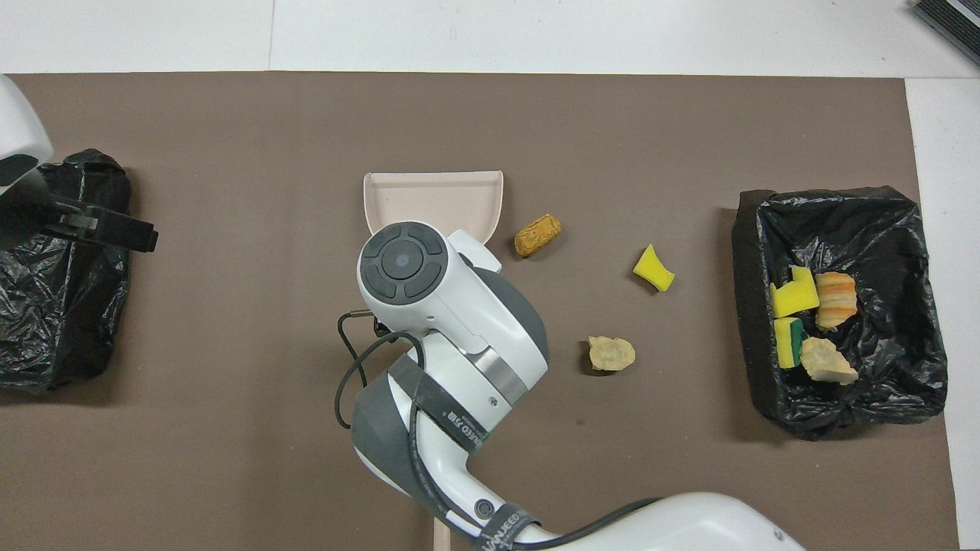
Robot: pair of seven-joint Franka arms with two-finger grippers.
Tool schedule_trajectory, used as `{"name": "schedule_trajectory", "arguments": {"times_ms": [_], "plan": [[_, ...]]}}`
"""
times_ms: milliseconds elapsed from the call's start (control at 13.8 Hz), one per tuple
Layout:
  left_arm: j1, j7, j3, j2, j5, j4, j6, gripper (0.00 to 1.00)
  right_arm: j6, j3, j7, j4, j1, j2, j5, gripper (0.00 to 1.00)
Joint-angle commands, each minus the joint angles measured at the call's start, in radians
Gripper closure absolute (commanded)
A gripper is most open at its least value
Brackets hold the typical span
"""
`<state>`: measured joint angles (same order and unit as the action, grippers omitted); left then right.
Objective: Sweep and dump trash in bin
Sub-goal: 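Set the dustpan down and release it with the right gripper, then grasp the dustpan with the left gripper while the right gripper grasps the brush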
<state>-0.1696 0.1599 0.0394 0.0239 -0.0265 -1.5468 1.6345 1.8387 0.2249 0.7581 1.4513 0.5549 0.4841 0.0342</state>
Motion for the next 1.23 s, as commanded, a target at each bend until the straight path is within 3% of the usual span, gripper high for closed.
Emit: {"name": "schedule_trajectory", "arguments": {"times_ms": [0, 289, 650, 794, 1011, 1155], "plan": [[-0.056, -0.045, 0.01, 0.042, 0.005, -0.007, 0.077, 0.0, 0.01, 0.001, 0.047, 0.15, 0.028, -0.103, -0.054, 0.0], [-0.138, -0.175, 0.008, 0.16, -0.007, 0.023, 0.177, 0.0, 0.045, 0.001, 0.156, 0.305, 0.094, -0.199, -0.104, 0.0], [-0.252, -0.347, 0.008, 0.284, -0.007, 0.027, 0.272, 0.0, 0.255, 0.001, 0.193, 0.642, 0.158, -0.372, -0.244, 0.0], [-0.297, -0.414, 0.008, 0.317, -0.009, 0.014, 0.362, 0.0, 0.266, 0.001, 0.239, 0.702, 0.2, -0.41, -0.315, 0.01], [-0.346, -0.462, 0.008, 0.363, -0.009, -0.002, 0.389, 0.0, 0.266, 0.001, 0.239, 0.777, 0.241, -0.464, -0.369, 0.09], [-0.382, -0.488, 0.008, 0.351, -0.009, -0.103, 0.451, 0.0, 0.272, 0.001, 0.239, 0.79, 0.253, -0.466, -0.37, 0.14]]}}
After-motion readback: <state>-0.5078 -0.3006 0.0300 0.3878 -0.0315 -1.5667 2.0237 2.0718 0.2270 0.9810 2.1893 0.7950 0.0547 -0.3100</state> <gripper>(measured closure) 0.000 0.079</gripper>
